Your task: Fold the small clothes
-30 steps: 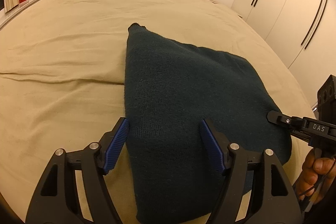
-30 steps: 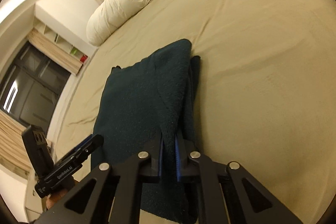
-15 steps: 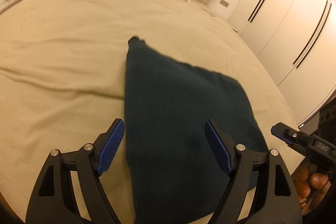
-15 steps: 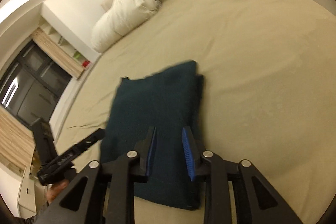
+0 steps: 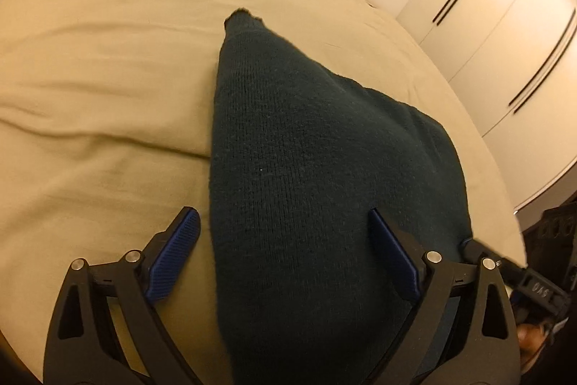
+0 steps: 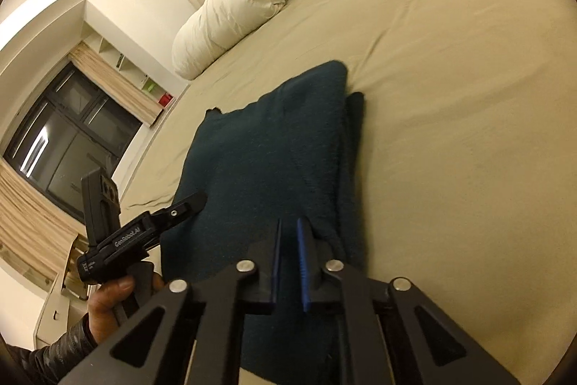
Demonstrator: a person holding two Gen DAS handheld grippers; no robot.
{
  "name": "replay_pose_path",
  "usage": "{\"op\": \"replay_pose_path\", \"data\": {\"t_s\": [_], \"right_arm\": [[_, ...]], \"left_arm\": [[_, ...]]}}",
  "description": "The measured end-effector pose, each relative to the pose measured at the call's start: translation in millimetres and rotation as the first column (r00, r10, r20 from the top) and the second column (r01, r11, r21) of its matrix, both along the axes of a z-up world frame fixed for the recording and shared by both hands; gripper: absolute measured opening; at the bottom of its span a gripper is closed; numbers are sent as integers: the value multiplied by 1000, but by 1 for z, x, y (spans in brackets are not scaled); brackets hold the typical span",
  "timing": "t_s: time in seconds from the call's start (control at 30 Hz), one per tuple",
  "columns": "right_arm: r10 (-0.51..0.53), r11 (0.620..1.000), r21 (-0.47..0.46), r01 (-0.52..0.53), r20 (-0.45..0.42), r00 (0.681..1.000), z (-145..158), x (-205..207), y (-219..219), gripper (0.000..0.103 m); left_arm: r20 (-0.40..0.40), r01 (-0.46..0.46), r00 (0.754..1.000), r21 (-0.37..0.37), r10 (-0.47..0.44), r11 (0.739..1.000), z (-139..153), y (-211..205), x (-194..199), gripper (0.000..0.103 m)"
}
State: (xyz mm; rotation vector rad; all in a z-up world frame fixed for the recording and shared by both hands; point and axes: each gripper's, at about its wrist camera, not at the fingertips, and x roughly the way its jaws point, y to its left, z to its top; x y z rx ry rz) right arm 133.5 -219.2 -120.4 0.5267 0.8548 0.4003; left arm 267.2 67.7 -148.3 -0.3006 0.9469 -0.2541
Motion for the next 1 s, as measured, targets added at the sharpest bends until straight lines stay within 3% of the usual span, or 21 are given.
{"op": "replay_pose_path", "data": {"t_s": [0.03, 0.13, 0.17, 0.23, 0.3, 0.33, 0.37, 0.4, 0.5, 0.57, 0.67, 0.77, 0.83, 0.9, 1.0], "right_arm": [[-24, 999, -39, 24, 18, 1000, 7, -8, -1, 10], [-95, 975, -191, 112, 97, 991, 36, -28, -3, 48], [-100, 966, -222, 132, 149, 984, 51, -36, -2, 48], [-110, 950, -262, 170, 230, 967, 76, -47, -1, 53], [-131, 932, -280, 230, 331, 934, 104, -60, 1, 71], [-148, 926, -266, 268, 396, 906, 120, -70, 1, 77], [-167, 920, -248, 304, 452, 876, 133, -78, 2, 89], [-200, 906, -222, 360, 525, 827, 150, -91, 3, 102], [-252, 853, -188, 488, 669, 699, 186, -121, 11, 103], [-231, 829, -215, 515, 708, 668, 206, -130, 18, 103], [-203, 800, -255, 543, 738, 644, 237, -143, 24, 103], [-185, 823, -236, 516, 748, 638, 259, -156, 25, 103], [-170, 827, -254, 502, 738, 652, 267, -159, 30, 103], [-162, 809, -305, 503, 707, 689, 262, -158, 33, 103], [-168, 795, -373, 478, 622, 765, 233, -147, 34, 103]], "left_arm": [[10, -9, 1000, 17, 9, 1000, 5, 1, -2, 95], [93, -69, 994, 55, 64, 996, 32, 8, -24, 95], [149, -100, 985, 87, 86, 991, 47, 11, -34, 95], [268, -175, 955, 178, 124, 968, 82, 13, -48, 95], [442, -282, 885, 255, 148, 925, 125, 11, -74, 97], [500, -310, 854, 269, 143, 912, 142, 10, -86, 100], [539, -327, 831, 276, 137, 904, 155, 10, -95, 103], [594, -361, 793, 278, 137, 890, 172, 8, -107, 103], [667, -411, 730, 256, 148, 875, 206, 4, -137, 103], [670, -378, 733, 255, 120, 890, 226, 0, -149, 103], [680, -347, 729, 270, 77, 898, 245, -7, -161, 103], [671, -306, 740, 262, 55, 915, 256, -6, -180, 103], [648, -278, 759, 244, 57, 929, 255, -6, -185, 103], [618, -269, 784, 254, 58, 929, 245, -6, -185, 103], [514, -240, 855, 265, 74, 934, 220, -4, -170, 103]]}}
